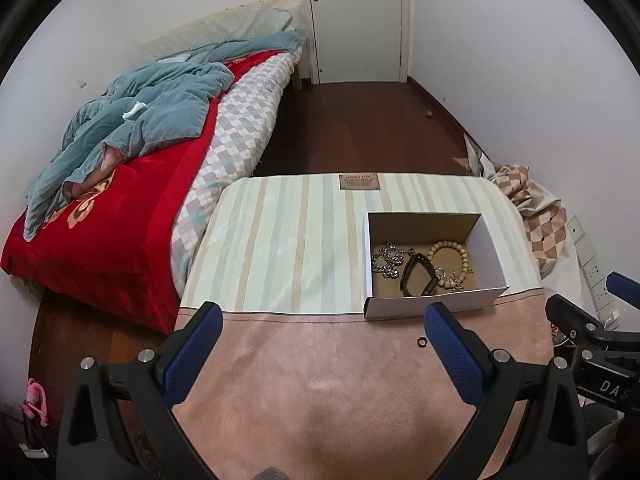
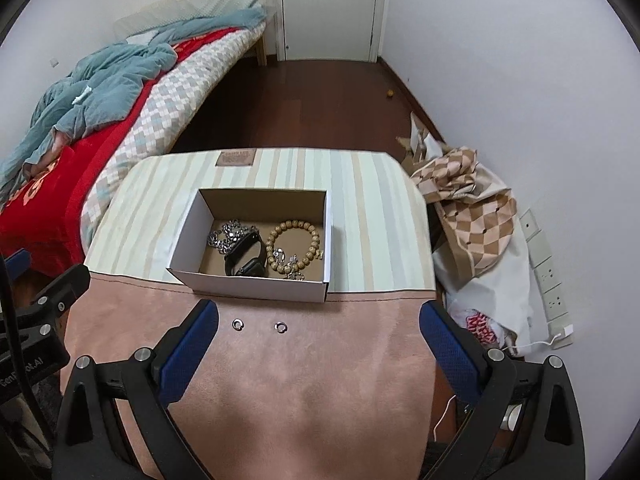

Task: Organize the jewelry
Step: 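Withdraw both grippers from the box back over the two black rings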

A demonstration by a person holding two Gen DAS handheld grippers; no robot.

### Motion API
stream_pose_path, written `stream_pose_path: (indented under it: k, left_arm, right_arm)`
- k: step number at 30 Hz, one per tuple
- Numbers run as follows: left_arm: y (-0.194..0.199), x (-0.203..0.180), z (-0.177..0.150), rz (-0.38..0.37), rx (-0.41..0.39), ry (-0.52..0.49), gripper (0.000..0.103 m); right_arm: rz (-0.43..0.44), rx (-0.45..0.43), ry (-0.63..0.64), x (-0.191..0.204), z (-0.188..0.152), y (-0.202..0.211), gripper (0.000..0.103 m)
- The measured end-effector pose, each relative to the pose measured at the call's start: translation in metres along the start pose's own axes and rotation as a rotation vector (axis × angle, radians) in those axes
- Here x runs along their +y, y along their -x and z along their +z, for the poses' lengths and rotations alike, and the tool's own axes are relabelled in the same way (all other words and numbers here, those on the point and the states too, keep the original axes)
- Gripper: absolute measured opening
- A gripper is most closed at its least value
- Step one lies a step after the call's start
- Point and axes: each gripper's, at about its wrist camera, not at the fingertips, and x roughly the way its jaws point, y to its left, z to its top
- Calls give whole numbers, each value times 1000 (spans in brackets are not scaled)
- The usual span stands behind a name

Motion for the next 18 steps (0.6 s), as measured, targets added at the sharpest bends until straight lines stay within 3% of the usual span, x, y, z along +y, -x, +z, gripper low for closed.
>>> stream_pose_path:
  k: [7,11,18]
  left_arm:
    - [22,1,-7,-8,-37,15,103]
    - [21,0,-11,43,-60,17,103]
    - [-39,3,-39,161,32,24,103]
  right_arm:
    - [1,-41,2,0,-5,29,102]
    - [17,-40,0,0,-8,31,102]
    - [72,47,-17,-4,-37,-39,102]
